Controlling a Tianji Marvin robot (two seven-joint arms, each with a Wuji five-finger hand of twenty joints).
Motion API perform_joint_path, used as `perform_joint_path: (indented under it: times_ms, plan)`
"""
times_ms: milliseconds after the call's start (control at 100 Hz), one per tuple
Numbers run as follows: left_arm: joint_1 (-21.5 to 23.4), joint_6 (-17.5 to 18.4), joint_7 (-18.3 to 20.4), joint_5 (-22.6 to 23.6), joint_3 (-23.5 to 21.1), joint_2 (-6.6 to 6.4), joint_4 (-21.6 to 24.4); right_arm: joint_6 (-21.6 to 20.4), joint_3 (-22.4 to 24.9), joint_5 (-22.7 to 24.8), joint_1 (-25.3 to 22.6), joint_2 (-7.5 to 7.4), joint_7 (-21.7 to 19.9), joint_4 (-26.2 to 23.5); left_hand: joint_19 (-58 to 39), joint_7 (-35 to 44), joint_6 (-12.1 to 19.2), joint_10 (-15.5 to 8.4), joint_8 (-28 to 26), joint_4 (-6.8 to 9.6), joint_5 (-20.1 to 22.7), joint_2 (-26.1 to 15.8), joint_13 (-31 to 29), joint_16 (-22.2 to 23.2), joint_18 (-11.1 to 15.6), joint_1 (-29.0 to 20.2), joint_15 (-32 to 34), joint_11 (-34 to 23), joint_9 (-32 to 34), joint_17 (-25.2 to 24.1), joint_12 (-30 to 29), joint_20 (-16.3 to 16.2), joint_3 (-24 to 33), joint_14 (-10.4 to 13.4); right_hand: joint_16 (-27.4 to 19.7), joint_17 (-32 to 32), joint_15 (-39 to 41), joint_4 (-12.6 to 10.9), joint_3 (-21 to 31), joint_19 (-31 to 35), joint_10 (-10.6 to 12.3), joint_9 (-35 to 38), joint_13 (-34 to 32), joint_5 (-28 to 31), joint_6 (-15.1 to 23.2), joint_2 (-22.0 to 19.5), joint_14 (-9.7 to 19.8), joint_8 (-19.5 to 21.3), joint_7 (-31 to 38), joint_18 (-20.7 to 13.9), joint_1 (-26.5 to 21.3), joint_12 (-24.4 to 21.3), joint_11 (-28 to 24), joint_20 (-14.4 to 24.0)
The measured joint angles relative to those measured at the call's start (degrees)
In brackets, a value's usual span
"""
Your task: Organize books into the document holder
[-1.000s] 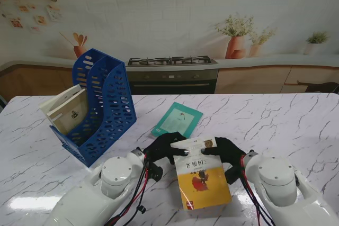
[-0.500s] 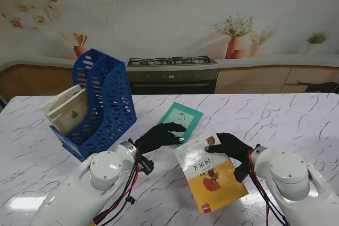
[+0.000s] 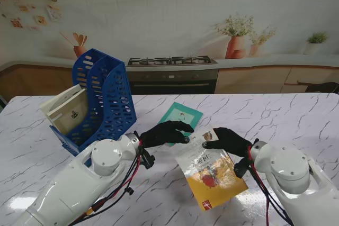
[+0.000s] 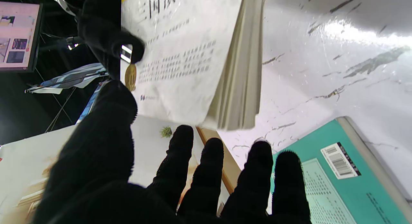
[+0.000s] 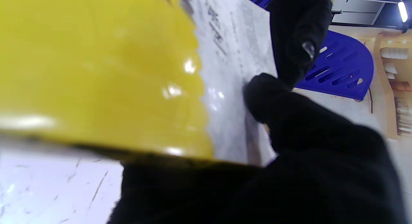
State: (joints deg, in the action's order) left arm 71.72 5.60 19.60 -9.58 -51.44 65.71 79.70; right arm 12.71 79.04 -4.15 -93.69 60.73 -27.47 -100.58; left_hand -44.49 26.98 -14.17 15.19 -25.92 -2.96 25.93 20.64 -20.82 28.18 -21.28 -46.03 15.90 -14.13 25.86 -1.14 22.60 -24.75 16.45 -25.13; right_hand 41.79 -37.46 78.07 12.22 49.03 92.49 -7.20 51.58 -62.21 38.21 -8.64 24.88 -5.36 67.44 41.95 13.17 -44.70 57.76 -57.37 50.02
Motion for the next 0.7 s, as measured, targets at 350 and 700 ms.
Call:
perform_joint_path:
  times_ms: [350,700]
  plan:
    - [-0.5,0.1,2.4,-1.5,1.4,-0.38,-1.2,-0.5,-0.4,0.8,1.4,-0.07,-0.5,0.1,-38.6,29.4,1.4,-0.6,-19.6,-1.08,2.9,5.2,-25.4,18.1,3.2,0.9,35.3,-20.7,17.0,30.8,15.1,-15.8,9.9,9.2,0.2,0.3,0.0,0.0,-0.5,0.0,0.2,0.0,0.0,0.0,0.0,-0.2,0.3,0.1,0.0,0.0,0.0,0.6,0.0,0.9]
    - [-0.3,2.9,-0.3,-3.6,1.5,0.54,-2.6,-1.3,-1.2,-0.2,3.3,-0.6,-3.4,1.3,-56.7,47.4,9.3,-7.9,-27.3,-2.91,15.6,11.8,-48.5,18.3,16.5,0.9,56.4,-28.6,37.0,61.2,19.2,-0.5,14.7,22.3,1.0,2.4,0.1,0.0,-1.2,-0.2,0.6,-0.6,0.0,0.0,0.0,-0.8,0.3,1.6,0.0,0.0,0.0,1.2,-0.5,1.5]
